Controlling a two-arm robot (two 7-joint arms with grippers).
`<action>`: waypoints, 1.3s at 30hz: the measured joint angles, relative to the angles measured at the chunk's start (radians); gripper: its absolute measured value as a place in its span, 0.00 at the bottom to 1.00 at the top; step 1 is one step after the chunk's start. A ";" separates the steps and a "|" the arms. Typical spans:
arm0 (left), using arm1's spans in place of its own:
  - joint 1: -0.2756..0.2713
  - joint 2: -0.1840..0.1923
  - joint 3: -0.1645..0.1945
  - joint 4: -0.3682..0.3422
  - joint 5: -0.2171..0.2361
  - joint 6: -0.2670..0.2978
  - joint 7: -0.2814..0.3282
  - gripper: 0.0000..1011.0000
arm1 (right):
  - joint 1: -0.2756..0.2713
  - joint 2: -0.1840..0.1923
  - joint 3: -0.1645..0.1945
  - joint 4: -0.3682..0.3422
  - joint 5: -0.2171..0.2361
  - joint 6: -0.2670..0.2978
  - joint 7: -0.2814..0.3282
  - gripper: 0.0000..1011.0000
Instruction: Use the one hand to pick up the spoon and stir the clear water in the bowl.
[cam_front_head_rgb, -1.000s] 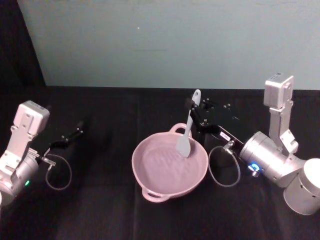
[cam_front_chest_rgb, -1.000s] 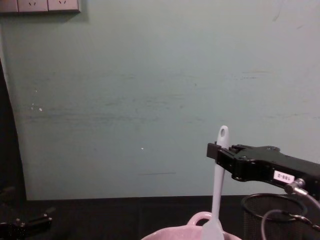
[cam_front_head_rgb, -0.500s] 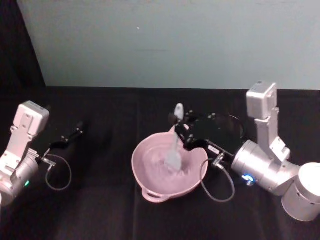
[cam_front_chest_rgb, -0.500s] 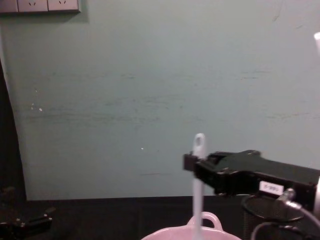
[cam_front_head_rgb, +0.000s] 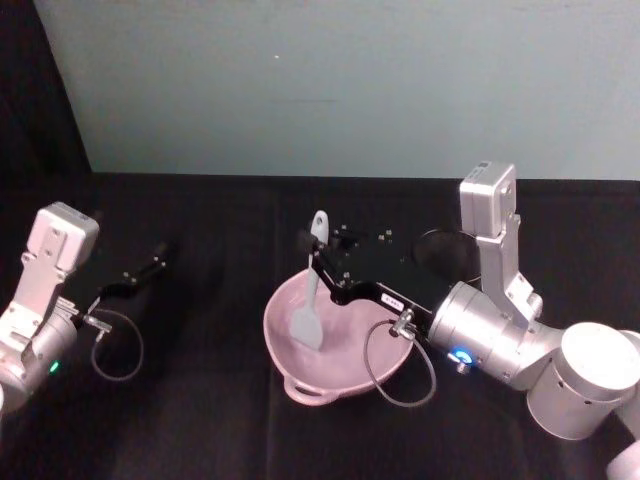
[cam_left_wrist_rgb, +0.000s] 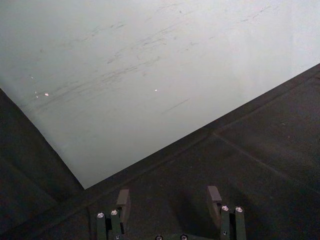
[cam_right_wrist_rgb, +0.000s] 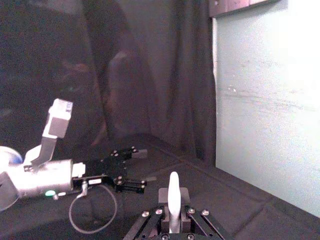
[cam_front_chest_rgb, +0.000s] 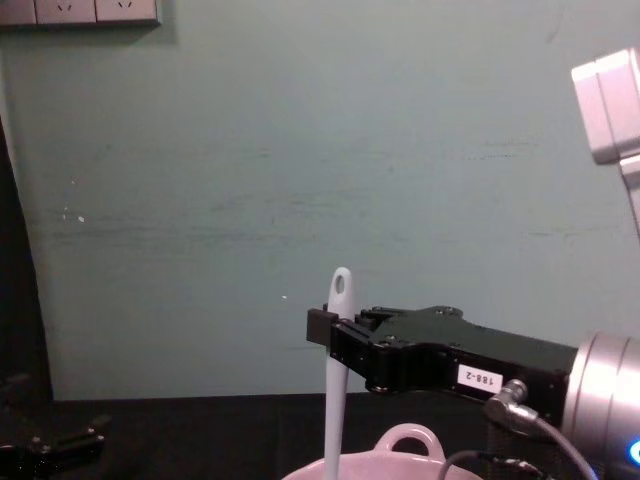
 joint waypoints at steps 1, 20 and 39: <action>0.000 0.000 0.000 0.000 0.000 0.000 0.000 0.99 | 0.002 -0.005 0.001 0.009 0.006 -0.001 0.000 0.12; 0.000 0.000 0.000 0.000 0.000 0.000 0.000 0.99 | 0.021 -0.009 0.071 0.094 0.051 -0.022 -0.062 0.12; 0.000 0.000 0.000 0.000 0.000 0.000 0.000 0.99 | -0.043 0.039 0.050 -0.026 -0.028 0.000 -0.056 0.12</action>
